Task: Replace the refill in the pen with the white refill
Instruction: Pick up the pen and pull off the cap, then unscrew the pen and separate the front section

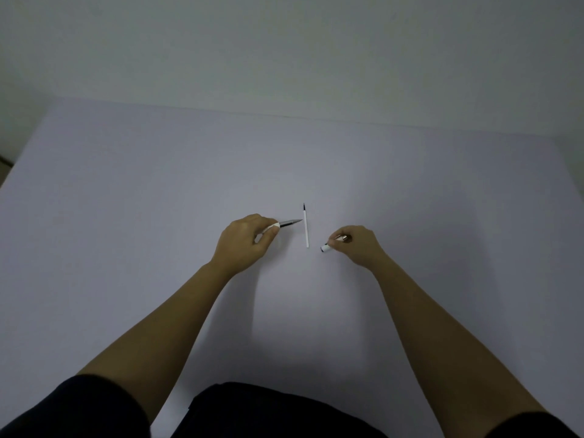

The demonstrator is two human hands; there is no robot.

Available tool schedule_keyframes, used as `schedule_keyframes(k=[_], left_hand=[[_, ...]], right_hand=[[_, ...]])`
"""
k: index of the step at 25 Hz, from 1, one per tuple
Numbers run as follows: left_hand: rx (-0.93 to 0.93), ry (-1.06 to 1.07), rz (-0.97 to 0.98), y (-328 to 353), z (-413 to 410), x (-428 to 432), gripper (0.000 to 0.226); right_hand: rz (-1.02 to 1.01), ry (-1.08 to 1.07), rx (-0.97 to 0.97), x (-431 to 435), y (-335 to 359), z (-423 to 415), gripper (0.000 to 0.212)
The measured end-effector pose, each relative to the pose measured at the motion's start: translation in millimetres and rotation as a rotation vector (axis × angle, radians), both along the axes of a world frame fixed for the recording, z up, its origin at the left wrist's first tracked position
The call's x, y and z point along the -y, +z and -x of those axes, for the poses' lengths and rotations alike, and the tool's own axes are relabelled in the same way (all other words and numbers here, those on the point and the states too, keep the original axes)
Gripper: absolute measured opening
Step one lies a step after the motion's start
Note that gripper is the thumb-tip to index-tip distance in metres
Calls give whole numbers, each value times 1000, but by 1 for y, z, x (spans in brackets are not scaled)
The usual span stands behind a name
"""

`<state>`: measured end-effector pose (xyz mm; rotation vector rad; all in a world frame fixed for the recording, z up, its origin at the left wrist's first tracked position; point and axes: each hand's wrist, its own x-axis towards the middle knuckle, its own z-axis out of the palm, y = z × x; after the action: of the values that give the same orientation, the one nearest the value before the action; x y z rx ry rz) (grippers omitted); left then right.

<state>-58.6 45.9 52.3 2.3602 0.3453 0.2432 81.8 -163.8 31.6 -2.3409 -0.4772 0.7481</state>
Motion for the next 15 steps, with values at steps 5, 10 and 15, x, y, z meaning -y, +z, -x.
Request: schedule_keyframes(k=[5,10,15], left_hand=[[42,-1,12,4,-3,1,21],[33,6,21,4,-3,-1,23],[15,19,17,5,-2,-4,23]], right_hand=[[137,-14,7,-7,-16,-7,25],[101,-98,44,-7,-28,-4,28],[60,-109,67,-5,-33,4,38]])
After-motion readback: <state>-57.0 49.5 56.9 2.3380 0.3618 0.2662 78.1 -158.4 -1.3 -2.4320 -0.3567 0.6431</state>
